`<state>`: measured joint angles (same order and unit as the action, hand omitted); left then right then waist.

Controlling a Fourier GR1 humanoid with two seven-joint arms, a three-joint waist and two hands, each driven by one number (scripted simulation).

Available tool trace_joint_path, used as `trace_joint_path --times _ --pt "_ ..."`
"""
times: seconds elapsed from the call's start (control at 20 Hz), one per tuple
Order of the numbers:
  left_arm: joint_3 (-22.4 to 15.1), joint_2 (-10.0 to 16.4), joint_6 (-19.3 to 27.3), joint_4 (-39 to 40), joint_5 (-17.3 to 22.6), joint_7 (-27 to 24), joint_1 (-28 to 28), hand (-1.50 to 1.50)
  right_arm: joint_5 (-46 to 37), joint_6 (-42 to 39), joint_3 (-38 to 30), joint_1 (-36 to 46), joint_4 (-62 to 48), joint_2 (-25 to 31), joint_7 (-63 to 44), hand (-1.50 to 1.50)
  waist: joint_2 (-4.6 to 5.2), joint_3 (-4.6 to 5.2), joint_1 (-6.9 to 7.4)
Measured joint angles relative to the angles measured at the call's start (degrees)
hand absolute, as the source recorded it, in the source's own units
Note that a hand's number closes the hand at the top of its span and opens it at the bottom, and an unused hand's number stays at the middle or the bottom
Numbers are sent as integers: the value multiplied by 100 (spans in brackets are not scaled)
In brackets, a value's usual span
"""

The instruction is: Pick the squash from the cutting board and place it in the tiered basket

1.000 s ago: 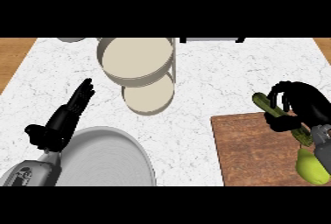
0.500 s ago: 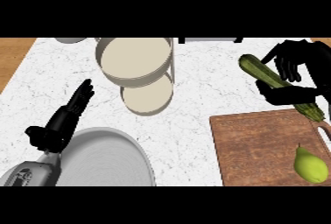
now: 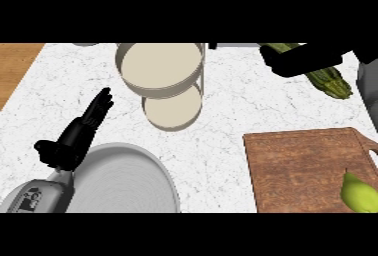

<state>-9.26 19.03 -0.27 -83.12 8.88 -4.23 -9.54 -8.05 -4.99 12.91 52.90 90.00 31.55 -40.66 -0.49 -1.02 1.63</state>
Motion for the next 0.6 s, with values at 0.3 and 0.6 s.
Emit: trace_joint_path --times 0.3,0.6 --pt "-47 -31 -3 4 -5 13 -88 0 -269 188 186 1197 -1070 -839 -499 150 36 6 90" --pt "-71 -47 -28 14 -3 32 -139 0 -453 235 264 2065 -2354 -1529 -385 150 67 2 134"
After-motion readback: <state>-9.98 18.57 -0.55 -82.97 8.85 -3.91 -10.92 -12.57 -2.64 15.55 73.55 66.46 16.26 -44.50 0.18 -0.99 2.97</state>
